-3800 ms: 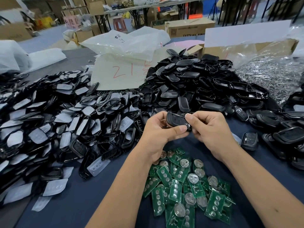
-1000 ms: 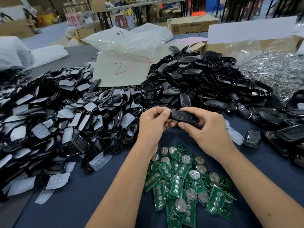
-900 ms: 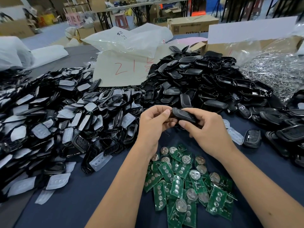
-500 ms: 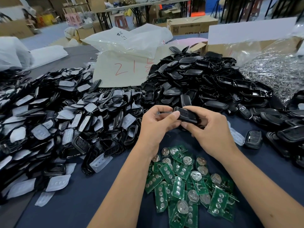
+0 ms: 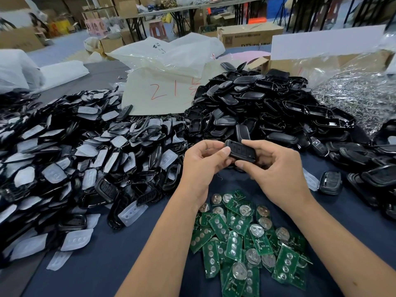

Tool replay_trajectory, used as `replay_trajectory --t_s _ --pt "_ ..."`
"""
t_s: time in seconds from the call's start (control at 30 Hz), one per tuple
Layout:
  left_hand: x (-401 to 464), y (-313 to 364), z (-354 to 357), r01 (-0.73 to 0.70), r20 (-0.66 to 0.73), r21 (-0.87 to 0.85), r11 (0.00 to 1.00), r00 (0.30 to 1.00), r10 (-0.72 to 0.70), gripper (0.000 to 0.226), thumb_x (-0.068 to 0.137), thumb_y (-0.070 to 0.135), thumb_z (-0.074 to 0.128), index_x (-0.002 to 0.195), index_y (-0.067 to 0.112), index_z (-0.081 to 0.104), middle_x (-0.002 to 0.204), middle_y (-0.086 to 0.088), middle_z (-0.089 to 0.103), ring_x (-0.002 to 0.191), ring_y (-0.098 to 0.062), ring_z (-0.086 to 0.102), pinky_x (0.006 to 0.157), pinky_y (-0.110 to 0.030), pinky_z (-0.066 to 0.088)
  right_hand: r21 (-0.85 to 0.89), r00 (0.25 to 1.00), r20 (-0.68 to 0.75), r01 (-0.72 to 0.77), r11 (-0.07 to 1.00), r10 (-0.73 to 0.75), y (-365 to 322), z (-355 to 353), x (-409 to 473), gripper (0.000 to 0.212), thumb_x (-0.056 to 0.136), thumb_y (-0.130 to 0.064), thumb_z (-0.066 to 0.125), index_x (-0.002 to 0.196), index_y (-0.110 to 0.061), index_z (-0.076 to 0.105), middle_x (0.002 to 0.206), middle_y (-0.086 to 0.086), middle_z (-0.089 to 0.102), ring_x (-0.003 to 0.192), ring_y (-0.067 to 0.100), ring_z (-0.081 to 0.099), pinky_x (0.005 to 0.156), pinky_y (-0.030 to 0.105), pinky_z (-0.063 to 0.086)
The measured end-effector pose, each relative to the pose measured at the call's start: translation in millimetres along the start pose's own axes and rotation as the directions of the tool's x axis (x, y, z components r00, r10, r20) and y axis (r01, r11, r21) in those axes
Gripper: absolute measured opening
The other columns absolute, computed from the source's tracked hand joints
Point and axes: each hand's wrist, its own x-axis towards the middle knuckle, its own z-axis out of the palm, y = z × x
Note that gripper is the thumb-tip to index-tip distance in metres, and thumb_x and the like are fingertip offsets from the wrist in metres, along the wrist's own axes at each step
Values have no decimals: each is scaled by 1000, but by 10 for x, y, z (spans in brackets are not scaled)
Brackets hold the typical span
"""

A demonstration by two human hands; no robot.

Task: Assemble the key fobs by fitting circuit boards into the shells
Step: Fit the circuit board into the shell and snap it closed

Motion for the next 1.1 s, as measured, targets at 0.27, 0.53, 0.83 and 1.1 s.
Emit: replay_trajectory --t_s 0.27,0.53,0.83,1.1 --pt "-29 33 0 18 11 4 1000 1000 -19 11 92 -5 70 92 6 69 95 -19 70 80 -22 73 75 -25 59 102 998 -5 -57 993 58 7 17 -9 50 79 -1 87 123 -22 76 93 -18 79 50 15 68 51 17 52" --pt "-62 64 96 7 -6 154 988 1000 -7 14 91 -1 73 98 10 66 82 -9 73 81 -24 73 83 -36 63 -179 996 73 62 982 -50 -120 -100 33 44 79 -22 91 120 -22 76 108 -16 75 101 -4 68 89 12 49" --pt "-36 55 1068 -55 190 472 880 981 -41 21 88 -3 68 100 15 71 86 -13 75 74 -24 77 81 -38 64 -633 978 206 112 766 27 -203 -1204 142 43 79 -30 89 120 -28 78 96 -8 69 96 21 53 85 36 41" --pt "-155 -137 1997 -172 352 569 804 935 -50 18 88 11 71 103 21 73 87 -2 78 89 -23 75 89 -37 59 -807 992 8 -68 586 127 -320 -2179 140 43 78 -26 90 119 -18 78 110 6 76 95 21 62 90 31 44"
